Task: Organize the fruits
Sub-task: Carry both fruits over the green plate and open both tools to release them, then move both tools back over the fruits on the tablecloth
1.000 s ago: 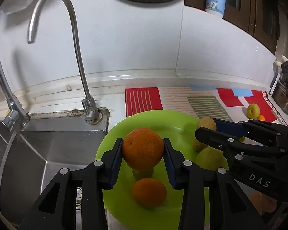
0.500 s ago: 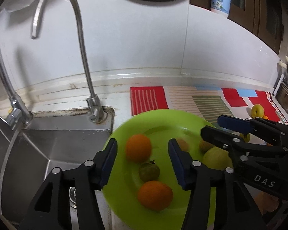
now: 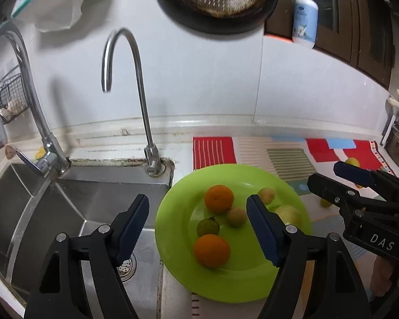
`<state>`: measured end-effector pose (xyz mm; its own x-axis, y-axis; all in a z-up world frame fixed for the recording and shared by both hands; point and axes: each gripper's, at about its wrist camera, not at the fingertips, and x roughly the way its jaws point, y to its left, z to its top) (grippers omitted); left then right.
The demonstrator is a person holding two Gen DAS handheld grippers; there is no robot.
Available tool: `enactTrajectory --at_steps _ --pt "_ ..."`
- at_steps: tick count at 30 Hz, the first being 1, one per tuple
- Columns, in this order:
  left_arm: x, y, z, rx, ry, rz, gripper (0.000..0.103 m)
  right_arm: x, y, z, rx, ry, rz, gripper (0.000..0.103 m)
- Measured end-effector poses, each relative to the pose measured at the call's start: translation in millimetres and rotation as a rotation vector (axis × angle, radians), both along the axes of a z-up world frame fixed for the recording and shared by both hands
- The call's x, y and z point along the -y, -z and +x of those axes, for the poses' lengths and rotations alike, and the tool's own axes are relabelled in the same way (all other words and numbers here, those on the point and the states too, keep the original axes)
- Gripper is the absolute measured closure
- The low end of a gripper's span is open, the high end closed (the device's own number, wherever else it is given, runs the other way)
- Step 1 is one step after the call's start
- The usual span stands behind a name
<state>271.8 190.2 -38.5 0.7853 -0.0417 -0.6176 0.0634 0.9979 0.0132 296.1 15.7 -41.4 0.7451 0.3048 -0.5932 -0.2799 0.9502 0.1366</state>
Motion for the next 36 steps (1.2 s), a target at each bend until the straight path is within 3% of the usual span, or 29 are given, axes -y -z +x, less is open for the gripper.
enactTrajectory --at_steps 17,36 --pt "42.1 -35.8 -56.0 0.116 0.023 0.040 0.002 51.4 -31.9 -66.7 0.088 0.123 -0.013 0.029" --pt "122.5 -45.0 -75.7 0.160 0.125 0.029 0.001 135.3 -41.2 -111.3 0.121 0.250 -0.056 0.029"
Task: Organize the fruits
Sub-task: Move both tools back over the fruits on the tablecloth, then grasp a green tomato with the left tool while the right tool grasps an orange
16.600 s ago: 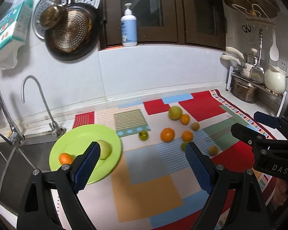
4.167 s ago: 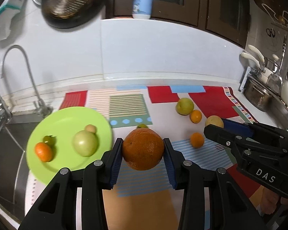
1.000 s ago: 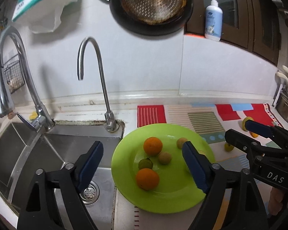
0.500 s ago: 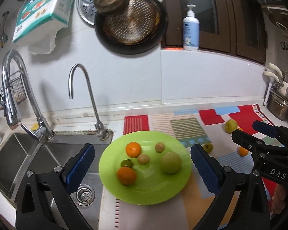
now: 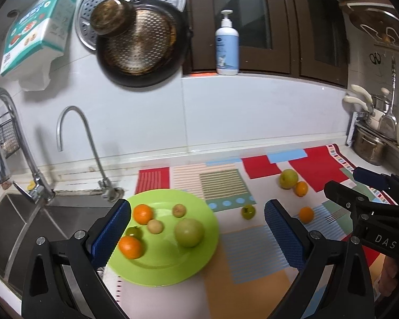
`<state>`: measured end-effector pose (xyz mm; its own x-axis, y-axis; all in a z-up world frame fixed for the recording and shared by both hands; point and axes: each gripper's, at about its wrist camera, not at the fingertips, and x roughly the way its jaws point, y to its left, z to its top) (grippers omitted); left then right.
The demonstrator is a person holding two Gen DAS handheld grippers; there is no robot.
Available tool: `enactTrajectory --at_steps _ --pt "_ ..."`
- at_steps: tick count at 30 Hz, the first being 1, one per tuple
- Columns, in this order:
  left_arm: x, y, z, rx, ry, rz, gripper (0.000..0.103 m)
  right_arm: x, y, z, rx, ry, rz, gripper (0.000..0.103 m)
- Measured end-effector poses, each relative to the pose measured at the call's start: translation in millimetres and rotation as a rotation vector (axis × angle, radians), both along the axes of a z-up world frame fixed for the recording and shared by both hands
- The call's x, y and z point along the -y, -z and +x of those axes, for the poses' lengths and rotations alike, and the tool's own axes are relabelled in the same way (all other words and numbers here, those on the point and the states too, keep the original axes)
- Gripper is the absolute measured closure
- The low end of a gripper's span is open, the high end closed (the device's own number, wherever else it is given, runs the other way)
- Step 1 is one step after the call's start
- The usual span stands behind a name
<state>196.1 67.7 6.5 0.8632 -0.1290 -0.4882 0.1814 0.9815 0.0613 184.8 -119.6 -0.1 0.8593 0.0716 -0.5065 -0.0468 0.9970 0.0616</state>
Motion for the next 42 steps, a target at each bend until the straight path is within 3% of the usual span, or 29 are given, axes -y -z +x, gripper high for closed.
enactTrajectory --at_steps 15,31,42 --pt "47.1 25.9 20.3 -0.038 0.081 0.024 0.001 43.3 25.7 3.9 -0.066 0.040 -0.001 0.029" --pt "70.8 83.9 73.5 -0.196 0.133 0.064 0.015 56.5 79.5 45.1 -0.205 0.058 0.035 0.030" --pt "86.7 117.9 112.9 -0.298 0.166 0.052 0.031 59.6 110.4 71.6 -0.291 0.035 0.069 0.049"
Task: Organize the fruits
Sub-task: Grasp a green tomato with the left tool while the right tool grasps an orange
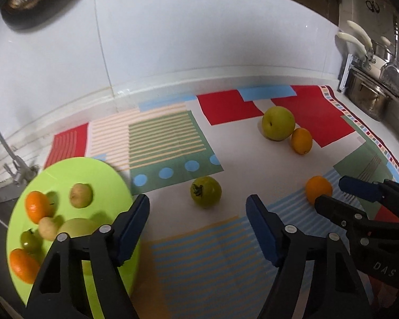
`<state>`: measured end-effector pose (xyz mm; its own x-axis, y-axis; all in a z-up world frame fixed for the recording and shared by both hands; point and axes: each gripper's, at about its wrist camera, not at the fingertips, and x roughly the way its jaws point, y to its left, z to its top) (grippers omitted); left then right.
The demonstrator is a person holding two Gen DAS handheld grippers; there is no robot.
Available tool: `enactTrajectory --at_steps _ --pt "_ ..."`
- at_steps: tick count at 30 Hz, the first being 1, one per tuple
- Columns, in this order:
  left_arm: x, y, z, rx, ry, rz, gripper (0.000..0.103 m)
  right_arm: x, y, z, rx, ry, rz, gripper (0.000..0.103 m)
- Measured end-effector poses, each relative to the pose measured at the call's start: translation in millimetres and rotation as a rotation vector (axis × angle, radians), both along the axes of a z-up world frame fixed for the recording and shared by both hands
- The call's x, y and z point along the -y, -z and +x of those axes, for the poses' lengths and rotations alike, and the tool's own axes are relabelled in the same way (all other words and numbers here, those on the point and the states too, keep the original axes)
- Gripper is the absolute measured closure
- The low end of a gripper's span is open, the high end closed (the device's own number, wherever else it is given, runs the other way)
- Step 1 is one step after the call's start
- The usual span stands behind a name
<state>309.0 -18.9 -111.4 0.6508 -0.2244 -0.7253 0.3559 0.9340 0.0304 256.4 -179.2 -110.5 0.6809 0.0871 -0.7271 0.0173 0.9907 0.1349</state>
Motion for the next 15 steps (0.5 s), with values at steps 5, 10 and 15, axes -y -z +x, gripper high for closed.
enactTrajectory --at_steps 5,10,15 --pt "7.2 10.8 16.3 -0.051 0.007 -0.007 0.046 3.4 9.4 11.5 -0.033 -0.004 0.020 0.059" --pt "13.0 15.9 26.8 -0.076 0.016 -0.008 0.058 2.6 13.0 16.8 -0.043 -0.015 0.021 0.067" --pt "14.1 17.0 32.1 -0.089 0.024 -0.017 0.074 2.6 13.5 21.9 -0.042 -0.020 0.027 0.070"
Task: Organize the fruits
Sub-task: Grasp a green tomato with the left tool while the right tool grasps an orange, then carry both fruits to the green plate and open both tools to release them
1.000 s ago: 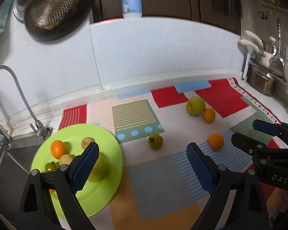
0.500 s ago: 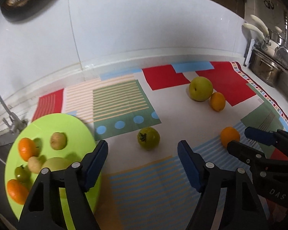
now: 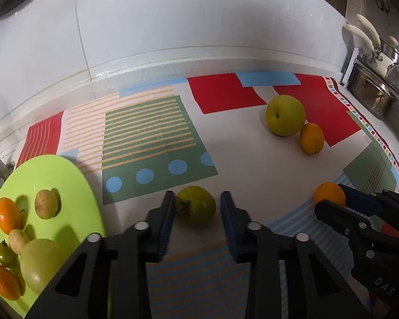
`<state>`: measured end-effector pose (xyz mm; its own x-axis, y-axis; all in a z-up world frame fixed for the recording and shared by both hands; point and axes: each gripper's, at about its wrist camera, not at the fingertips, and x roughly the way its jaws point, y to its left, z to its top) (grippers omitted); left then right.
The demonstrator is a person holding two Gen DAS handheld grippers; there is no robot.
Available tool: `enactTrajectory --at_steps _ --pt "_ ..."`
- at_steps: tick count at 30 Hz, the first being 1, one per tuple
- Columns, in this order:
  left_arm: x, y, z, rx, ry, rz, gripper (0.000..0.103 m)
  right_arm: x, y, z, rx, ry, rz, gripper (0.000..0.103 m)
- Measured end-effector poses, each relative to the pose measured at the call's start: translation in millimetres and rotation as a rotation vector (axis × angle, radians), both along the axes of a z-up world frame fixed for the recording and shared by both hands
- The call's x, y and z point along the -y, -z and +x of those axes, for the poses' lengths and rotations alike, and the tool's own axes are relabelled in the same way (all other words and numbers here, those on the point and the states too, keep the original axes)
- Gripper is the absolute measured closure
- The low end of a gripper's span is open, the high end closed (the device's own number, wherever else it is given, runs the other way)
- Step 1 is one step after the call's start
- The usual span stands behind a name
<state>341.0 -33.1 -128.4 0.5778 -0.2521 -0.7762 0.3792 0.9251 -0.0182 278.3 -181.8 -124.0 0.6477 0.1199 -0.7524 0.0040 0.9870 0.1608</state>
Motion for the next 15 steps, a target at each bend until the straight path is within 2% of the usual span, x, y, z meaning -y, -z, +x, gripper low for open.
enactTrajectory --at_steps 7,15 --pt "-1.6 -8.7 -8.3 0.010 0.019 -0.010 0.074 -2.2 -10.1 -2.2 0.026 -0.015 0.008 0.070" --pt "-12.6 -32.8 -32.4 0.059 0.003 -0.030 0.074 -7.3 -27.6 -14.0 0.064 -0.039 0.018 0.070"
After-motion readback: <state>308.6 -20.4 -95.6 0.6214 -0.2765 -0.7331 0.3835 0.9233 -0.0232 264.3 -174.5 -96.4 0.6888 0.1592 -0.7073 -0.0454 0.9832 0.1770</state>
